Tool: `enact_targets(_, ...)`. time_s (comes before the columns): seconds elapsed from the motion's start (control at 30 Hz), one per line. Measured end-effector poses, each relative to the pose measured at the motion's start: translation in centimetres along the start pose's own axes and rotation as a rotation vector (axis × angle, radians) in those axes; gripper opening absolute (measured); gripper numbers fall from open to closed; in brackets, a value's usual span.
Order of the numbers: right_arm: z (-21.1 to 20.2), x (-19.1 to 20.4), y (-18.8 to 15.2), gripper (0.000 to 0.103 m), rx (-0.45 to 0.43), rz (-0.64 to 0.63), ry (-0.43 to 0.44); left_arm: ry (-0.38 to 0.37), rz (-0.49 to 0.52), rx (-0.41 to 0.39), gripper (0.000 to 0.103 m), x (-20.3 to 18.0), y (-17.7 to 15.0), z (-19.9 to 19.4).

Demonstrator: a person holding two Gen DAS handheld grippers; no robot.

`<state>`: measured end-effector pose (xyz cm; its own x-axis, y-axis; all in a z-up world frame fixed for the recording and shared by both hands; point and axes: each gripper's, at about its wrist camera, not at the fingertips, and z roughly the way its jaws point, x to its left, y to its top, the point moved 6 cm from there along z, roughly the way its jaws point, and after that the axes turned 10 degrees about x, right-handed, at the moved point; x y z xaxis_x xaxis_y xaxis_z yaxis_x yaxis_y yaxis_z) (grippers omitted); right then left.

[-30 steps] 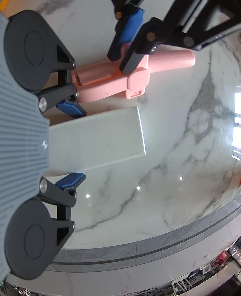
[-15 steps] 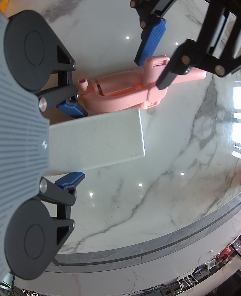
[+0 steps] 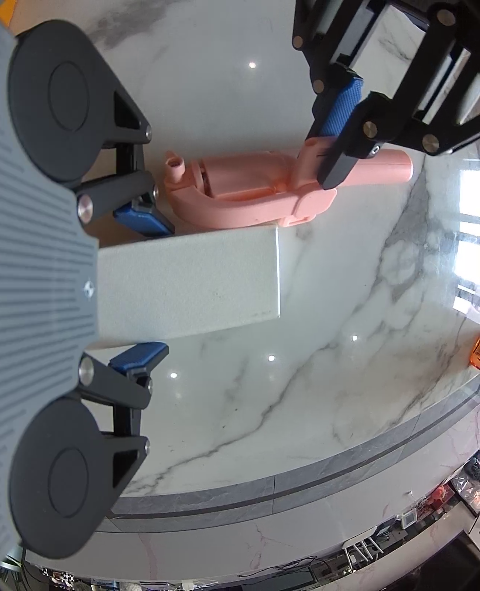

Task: Organize objects
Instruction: 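Lift the selfie stick and white box with both tools over the shoebox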

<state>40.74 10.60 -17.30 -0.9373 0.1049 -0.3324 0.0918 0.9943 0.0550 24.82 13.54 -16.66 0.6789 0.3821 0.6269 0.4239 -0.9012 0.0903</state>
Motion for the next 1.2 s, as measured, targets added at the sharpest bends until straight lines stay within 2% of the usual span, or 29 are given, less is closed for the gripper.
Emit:
enact_targets(0.17, -3.1, -0.6, -0.1, 0.063, -0.032, 0.003, -0.044, 0.047, -0.024, -0.006, 0.008, 1.1, 0.3, -1.5)
enact_targets(0.37, -8.3, -0.8, -1.1, 0.063, -0.054, -0.008, -0.107, 0.109, -0.035, -0.041, 0.008, 2.4, 1.4, -5.3)
enact_targets(0.53, -14.4, -0.9, -4.9, 0.063, -0.069, 0.01, -0.147, 0.159, -0.043, -0.082, 0.008, 3.1, 3.3, -9.2)
enact_targets(0.7, -18.4, 0.3, -10.8, 0.063, -0.037, 0.03, -0.155, 0.174, -0.07, -0.14, 0.008, 3.6, 5.8, -12.3)
enact_targets(0.8, -18.6, 1.9, -14.6, 0.063, 0.005, 0.027, -0.141, 0.169, -0.073, -0.181, 0.008, 3.5, 7.6, -13.8)
enact_targets(0.93, -16.6, 3.6, -18.2, 0.063, 0.05, 0.032, -0.125, 0.171, -0.022, -0.226, 0.008, 2.6, 10.6, -15.1)
enact_targets(1.07, -13.4, 3.9, -20.1, 0.063, 0.074, 0.025, -0.129, 0.154, 0.013, -0.255, 0.008, 2.3, 13.5, -14.6)
enact_targets(1.2, -9.4, 3.2, -20.3, 0.063, 0.058, 0.03, -0.119, 0.14, 0.031, -0.263, 0.008, 1.7, 15.7, -13.7)
